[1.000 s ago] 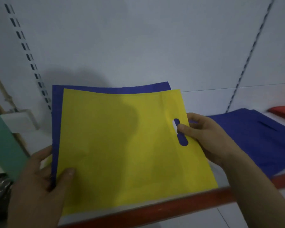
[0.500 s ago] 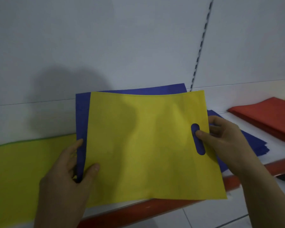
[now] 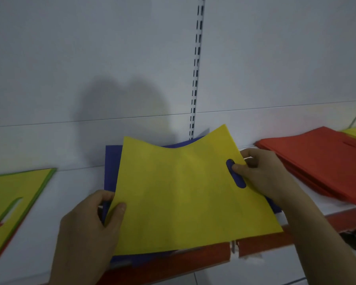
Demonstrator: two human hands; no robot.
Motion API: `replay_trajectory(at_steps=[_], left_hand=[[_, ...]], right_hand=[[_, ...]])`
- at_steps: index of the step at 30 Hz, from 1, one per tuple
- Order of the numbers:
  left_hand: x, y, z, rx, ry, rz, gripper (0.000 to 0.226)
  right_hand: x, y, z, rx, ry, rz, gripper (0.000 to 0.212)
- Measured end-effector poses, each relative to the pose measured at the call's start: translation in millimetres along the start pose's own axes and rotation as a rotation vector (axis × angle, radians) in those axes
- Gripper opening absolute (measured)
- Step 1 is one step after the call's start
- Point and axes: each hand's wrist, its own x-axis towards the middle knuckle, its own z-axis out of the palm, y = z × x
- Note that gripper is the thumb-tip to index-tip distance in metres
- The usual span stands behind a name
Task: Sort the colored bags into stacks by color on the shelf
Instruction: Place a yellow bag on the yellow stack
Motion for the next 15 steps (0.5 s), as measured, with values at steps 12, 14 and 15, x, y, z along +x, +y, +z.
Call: replay_trajectory(at_steps=[12,14,15], left_hand=[[19,15,9,0.078,-0.065,0.028,0.012],[19,26,19,-0.009,-0.115,0.047,0.014],[19,30,24,-0.046,-0.138,0.046,0.017]], right_hand=[[7,28,-15,-0.165,0.103,-0.078,0.016],[0,33,-27,-0.08,0.134,-0.063,0.011],[-5,36,-33,-0.023,0.162,-0.043,0.011]])
